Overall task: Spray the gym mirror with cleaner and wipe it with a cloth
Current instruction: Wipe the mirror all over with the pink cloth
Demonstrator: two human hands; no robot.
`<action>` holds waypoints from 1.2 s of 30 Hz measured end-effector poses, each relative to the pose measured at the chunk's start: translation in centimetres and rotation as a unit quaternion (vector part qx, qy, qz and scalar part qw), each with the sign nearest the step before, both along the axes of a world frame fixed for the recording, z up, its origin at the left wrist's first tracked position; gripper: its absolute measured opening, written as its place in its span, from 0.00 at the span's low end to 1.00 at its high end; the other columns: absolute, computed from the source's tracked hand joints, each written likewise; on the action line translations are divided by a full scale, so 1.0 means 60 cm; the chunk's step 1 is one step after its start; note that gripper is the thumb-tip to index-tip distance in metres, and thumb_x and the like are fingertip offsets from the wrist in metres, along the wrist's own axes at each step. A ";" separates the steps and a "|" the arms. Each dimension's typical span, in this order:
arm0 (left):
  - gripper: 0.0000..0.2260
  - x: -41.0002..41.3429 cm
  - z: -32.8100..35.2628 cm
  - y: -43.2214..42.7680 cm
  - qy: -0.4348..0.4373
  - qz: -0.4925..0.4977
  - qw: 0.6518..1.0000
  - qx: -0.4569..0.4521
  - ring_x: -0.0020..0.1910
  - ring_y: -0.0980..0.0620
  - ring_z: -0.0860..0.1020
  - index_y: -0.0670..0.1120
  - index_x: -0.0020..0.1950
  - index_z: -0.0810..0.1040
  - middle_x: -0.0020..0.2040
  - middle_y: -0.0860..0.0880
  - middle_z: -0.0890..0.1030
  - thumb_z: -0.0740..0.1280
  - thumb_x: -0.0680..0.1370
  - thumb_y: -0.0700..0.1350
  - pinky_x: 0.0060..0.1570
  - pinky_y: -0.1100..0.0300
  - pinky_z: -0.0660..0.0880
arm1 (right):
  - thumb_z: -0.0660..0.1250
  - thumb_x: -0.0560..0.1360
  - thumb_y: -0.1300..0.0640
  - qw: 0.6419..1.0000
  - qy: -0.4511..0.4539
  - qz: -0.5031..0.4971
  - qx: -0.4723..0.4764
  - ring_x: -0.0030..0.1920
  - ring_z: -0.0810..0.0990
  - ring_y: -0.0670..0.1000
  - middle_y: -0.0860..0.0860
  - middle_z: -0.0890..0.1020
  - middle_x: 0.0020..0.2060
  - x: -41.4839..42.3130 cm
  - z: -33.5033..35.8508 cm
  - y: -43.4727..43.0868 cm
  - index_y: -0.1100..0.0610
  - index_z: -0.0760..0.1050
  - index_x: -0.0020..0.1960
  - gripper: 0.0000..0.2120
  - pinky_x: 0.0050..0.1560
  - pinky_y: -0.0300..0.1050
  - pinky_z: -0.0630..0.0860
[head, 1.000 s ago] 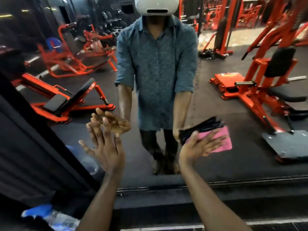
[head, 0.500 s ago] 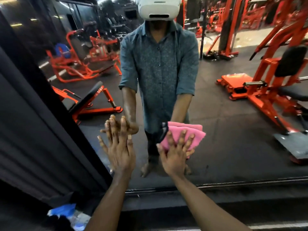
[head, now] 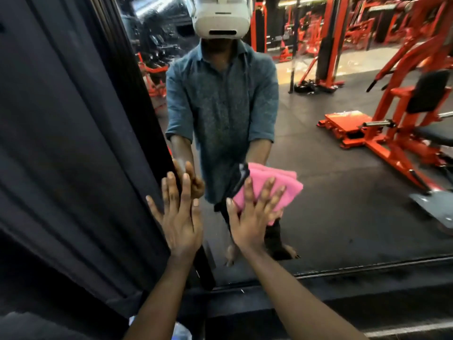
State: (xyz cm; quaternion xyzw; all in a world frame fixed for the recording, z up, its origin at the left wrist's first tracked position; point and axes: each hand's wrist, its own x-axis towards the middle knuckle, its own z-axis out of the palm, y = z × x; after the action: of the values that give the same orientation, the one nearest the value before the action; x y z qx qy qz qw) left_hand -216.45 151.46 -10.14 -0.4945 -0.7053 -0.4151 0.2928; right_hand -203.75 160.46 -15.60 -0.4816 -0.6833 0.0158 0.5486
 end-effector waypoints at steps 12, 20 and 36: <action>0.29 -0.081 -0.001 -0.003 -0.130 -0.173 0.975 0.046 0.85 0.51 0.47 0.64 0.84 0.48 0.84 0.63 0.47 0.50 0.87 0.41 0.83 0.52 0.45 | 0.47 0.82 0.30 0.962 0.252 -0.083 -0.063 0.82 0.40 0.60 0.62 0.50 0.83 -0.076 0.165 -0.009 0.52 0.55 0.84 0.38 0.78 0.55 0.34; 0.29 -0.100 -0.006 -0.008 -0.119 -0.202 0.972 0.030 0.85 0.52 0.49 0.63 0.84 0.50 0.84 0.63 0.49 0.53 0.86 0.42 0.83 0.56 0.46 | 0.56 0.80 0.35 0.996 -0.041 0.005 -0.082 0.83 0.39 0.62 0.52 0.39 0.84 -0.122 -0.106 -0.098 0.37 0.43 0.83 0.37 0.68 0.84 0.57; 0.27 -0.107 -0.014 -0.011 -0.135 -0.227 0.964 0.030 0.85 0.51 0.49 0.60 0.84 0.52 0.84 0.59 0.51 0.53 0.86 0.45 0.83 0.54 0.45 | 0.56 0.84 0.41 0.996 -0.066 0.047 0.033 0.84 0.40 0.62 0.48 0.43 0.85 -0.136 -0.005 -0.080 0.35 0.47 0.83 0.31 0.76 0.75 0.44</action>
State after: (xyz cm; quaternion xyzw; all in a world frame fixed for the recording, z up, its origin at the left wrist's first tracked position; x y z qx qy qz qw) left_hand -222.85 150.78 -10.96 -0.5721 -0.5950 -0.5540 0.1080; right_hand -211.90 155.66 -15.93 -0.4305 -0.7403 -0.0128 0.5162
